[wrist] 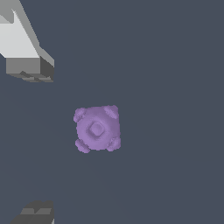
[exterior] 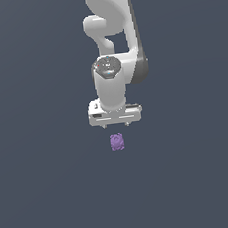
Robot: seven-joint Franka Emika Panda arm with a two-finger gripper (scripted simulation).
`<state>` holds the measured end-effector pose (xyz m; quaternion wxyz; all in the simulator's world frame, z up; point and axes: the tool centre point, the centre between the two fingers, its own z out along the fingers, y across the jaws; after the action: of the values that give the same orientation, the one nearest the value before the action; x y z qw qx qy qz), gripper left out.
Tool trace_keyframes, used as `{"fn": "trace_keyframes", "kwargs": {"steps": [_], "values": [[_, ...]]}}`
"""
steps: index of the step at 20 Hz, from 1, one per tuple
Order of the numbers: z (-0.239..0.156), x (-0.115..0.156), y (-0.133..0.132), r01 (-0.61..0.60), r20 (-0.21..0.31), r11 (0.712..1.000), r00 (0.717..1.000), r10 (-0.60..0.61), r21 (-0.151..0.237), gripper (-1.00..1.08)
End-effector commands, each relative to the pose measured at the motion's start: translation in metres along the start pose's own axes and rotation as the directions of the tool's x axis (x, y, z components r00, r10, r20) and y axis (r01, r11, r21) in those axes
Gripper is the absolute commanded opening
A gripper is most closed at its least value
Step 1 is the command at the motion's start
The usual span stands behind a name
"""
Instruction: Pick up the object and move it to a goal position.
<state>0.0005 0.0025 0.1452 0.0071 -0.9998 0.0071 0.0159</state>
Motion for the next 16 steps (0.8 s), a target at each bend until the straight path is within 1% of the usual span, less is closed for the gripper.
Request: {"fn": "trace_keyframes", "kwargs": {"steps": [1, 10, 16], "values": [[0.007, 0.003, 0.0, 0.009, -0.003, 1.0, 1.0, -0.009, -0.002, 1.0], [0.046, 0.021, 0.003, 0.065, -0.026, 0.998, 0.998, -0.066, -0.014, 1.0], [0.055, 0.025, 0.003, 0.078, -0.031, 0.997, 0.996, -0.078, -0.016, 1.0]]}}
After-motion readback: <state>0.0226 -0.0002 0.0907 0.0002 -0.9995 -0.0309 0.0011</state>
